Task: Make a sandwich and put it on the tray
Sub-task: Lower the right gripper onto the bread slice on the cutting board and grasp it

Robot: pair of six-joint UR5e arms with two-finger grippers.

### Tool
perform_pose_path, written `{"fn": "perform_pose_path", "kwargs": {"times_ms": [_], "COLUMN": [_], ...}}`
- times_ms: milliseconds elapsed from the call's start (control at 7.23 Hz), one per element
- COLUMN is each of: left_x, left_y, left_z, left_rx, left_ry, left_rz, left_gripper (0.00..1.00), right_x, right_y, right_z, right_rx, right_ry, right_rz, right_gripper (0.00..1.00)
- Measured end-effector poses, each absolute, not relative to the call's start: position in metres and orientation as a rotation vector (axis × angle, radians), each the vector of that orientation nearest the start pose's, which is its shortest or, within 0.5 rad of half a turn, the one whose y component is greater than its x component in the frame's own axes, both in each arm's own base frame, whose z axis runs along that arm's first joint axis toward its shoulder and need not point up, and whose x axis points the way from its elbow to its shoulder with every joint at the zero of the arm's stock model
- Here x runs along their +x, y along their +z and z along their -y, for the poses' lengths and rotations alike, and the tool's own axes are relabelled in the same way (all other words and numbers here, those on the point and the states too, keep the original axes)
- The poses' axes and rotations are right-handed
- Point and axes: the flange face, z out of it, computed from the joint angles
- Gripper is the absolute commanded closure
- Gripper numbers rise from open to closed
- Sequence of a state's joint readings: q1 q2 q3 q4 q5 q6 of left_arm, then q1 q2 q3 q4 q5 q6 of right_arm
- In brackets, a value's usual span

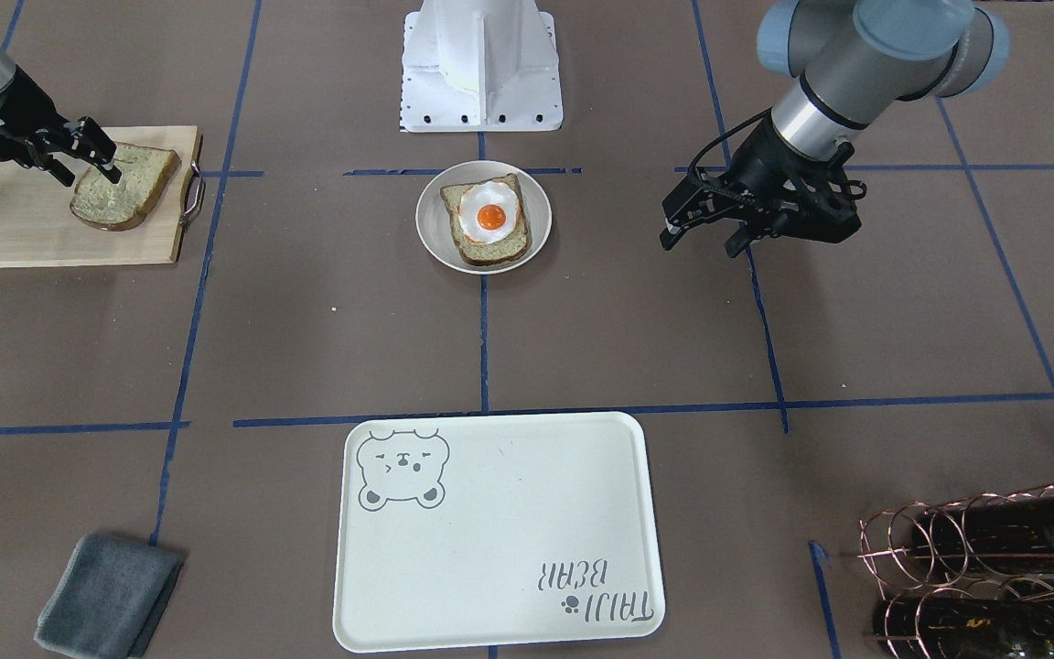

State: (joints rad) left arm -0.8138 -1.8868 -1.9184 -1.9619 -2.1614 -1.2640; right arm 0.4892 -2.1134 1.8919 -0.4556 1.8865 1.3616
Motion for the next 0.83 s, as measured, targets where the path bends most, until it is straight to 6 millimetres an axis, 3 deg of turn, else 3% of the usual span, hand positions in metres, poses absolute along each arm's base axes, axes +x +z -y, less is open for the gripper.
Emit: {"fn": "perform_pose_path", "kwargs": {"times_ms": [277,415,553,692,830], "left_x": [0.3293,0.3288,0.3281,0.3274,0.3271], "left_y": [0.2787,0.2785,0.2785,0.2783,0.2784], "left_z": [0.4621,0.4622,0.4625,0.4624,0.4623], "left_rx": [0.091,0.092,0.093,0.094,0.094], "left_ry": [-0.139,-0.139,-0.14,-0.141,-0.141], "left_rz": [-1.146,-1.147,-1.147,-1.147,-1.147], "left_gripper": [0.0,0.0,0.0,0.0,0.0], "right_x": [-0.2146,-0.2135,-0.2126,-0.2123,-0.2122], "right_y": [0.5995,0.6018,0.603,0.6035,0.6036], "right_z": [0.2298,0.2292,0.2287,0.2285,0.2284], "right_rx": [0.021,0.019,0.018,0.017,0.016], "right_ry": [0.12,0.121,0.122,0.122,0.122], "right_rz": [0.921,0.916,0.913,0.912,0.912], "right_gripper": [0.35,0.5,0.8,1.0,1.0]}}
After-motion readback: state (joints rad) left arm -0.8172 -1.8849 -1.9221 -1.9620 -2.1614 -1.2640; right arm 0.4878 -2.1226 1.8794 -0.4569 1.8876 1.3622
